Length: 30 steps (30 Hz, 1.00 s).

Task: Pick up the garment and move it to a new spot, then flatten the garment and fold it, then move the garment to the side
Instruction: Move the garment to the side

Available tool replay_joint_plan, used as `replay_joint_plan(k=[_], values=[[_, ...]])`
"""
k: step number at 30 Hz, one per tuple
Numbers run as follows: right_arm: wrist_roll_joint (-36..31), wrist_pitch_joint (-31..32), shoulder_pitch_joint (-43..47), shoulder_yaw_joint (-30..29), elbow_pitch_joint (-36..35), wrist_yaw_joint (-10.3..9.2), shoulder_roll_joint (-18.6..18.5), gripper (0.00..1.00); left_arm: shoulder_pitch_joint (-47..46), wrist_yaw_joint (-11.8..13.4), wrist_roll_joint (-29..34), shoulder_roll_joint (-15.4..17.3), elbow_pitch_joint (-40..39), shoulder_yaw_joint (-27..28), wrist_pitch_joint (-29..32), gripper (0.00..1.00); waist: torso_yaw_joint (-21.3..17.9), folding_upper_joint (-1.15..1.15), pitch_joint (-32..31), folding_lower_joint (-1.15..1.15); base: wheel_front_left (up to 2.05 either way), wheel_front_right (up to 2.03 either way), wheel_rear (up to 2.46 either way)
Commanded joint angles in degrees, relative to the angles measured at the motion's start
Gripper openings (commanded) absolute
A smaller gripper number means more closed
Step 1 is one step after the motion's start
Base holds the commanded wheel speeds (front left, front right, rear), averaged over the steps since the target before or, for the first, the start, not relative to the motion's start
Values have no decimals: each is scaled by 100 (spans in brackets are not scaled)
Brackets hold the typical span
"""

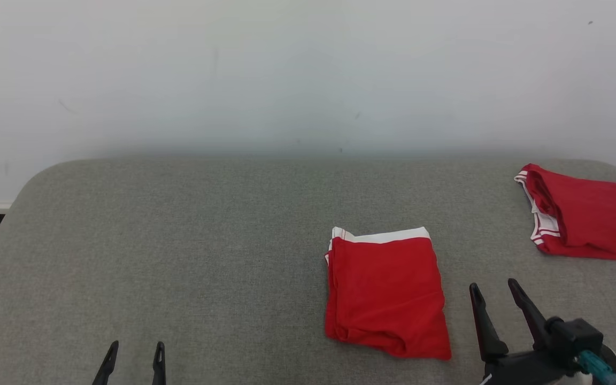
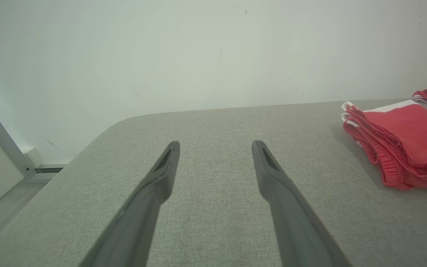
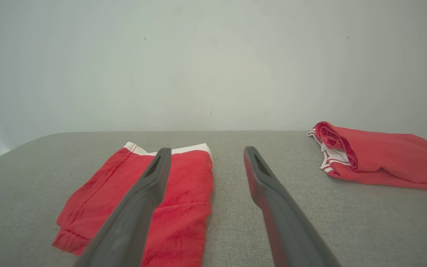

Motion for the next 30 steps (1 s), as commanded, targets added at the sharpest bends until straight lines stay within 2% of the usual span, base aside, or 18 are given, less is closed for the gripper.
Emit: replay_joint_plan(k=[1, 12, 19, 30], values=[[12, 108, -220, 41, 158, -17, -79, 100, -81, 8, 11, -10, 10, -36, -16, 100, 93, 0, 71, 0, 0, 0, 0], [267, 740, -1526, 372, 1657, -17, -324, 100, -287, -37, -41, -17, 89, -201, -16, 100, 453, 0, 383, 0, 0, 0, 0], [415, 790, -2029, 565, 2649, -17, -369, 100, -472, -48, -68, -27, 115, -246, -16, 100, 607, 0, 642, 0, 0, 0, 0], [700, 837, -2473, 926, 3826, -17, -110, 100, -677, -42, -87, -35, 141, -240, -16, 100, 678, 0, 897, 0, 0, 0, 0]])
